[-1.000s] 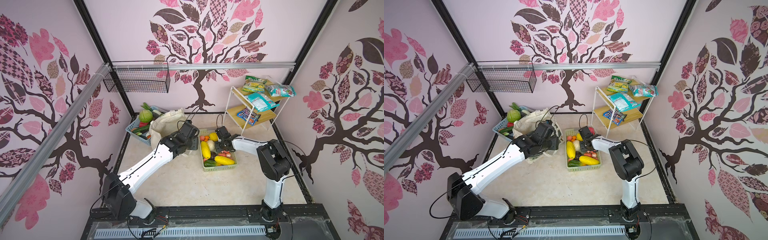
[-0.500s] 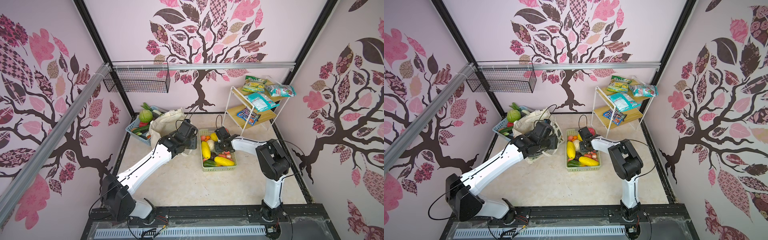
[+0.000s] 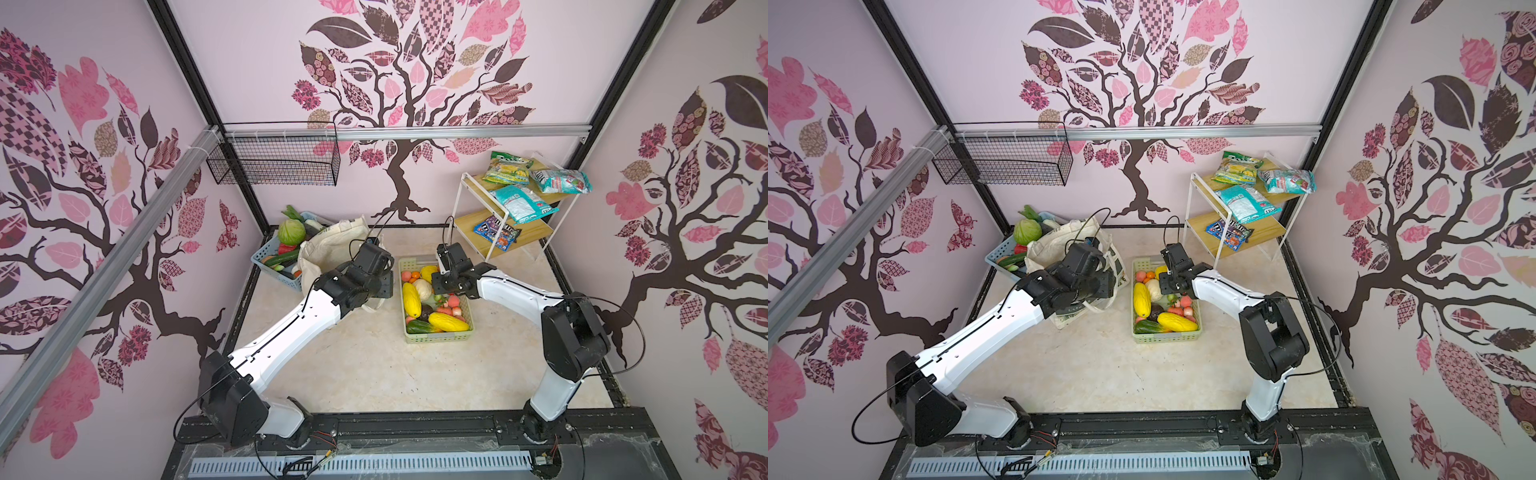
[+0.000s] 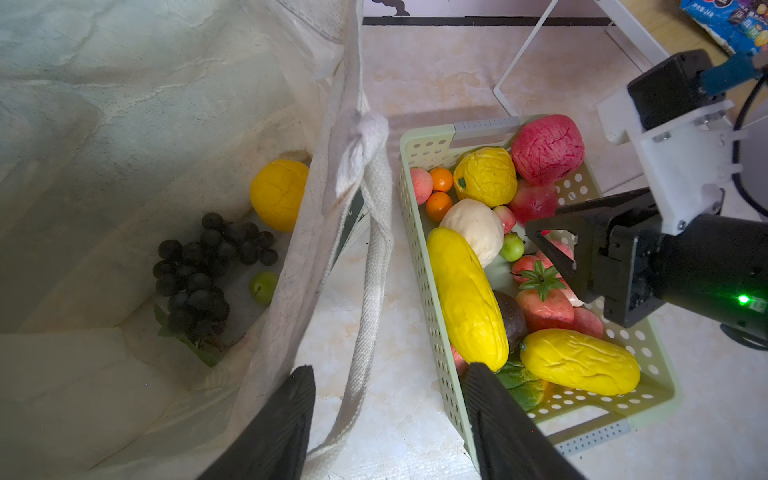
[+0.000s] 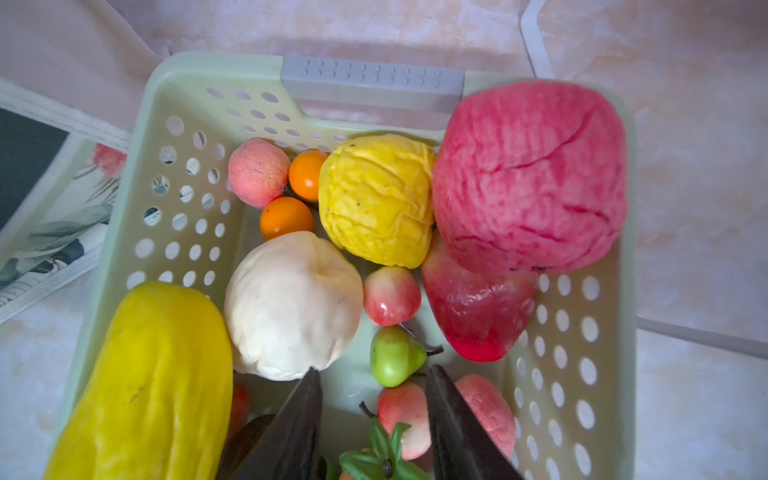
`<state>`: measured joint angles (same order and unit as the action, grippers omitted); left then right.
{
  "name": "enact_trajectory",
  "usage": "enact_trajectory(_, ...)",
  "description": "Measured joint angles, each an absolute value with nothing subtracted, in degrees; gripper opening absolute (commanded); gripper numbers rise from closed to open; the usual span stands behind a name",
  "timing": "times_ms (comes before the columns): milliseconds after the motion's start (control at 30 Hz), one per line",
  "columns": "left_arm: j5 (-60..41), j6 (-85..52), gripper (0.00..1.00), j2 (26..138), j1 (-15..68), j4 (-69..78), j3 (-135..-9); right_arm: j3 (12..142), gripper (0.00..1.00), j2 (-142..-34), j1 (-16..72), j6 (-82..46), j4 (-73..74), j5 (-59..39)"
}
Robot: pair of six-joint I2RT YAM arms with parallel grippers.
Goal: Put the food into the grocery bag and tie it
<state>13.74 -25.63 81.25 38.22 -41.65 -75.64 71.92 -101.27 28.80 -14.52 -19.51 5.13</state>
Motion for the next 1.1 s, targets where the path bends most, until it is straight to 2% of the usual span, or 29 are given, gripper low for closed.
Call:
enact_trajectory(167, 13.6, -25.7, 0.63, 80.4, 38.2, -41.7, -75.6, 71.7, 0.55, -102.9, 28.8, -14.0, -20.5, 4.8)
enact_trajectory(400, 13.6, -25.9, 0.63, 79.3, 38.2, -41.6, -75.6, 71.7, 0.56, -107.7, 28.8, -13.4, -21.9, 4.7)
enact_trajectory(800, 13.7, -26.1, 0.63, 79.3, 38.2, -41.7, -75.6, 71.8, 0.44, -112.0, 29.2, -11.8, -20.3, 4.8)
enact_trajectory(1100, 14.2, -26.2, 0.63, 78.7, 38.2, -41.8, -75.6, 71.8, 0.43, -110.4, 29.1, -11.6, -21.8, 4.8)
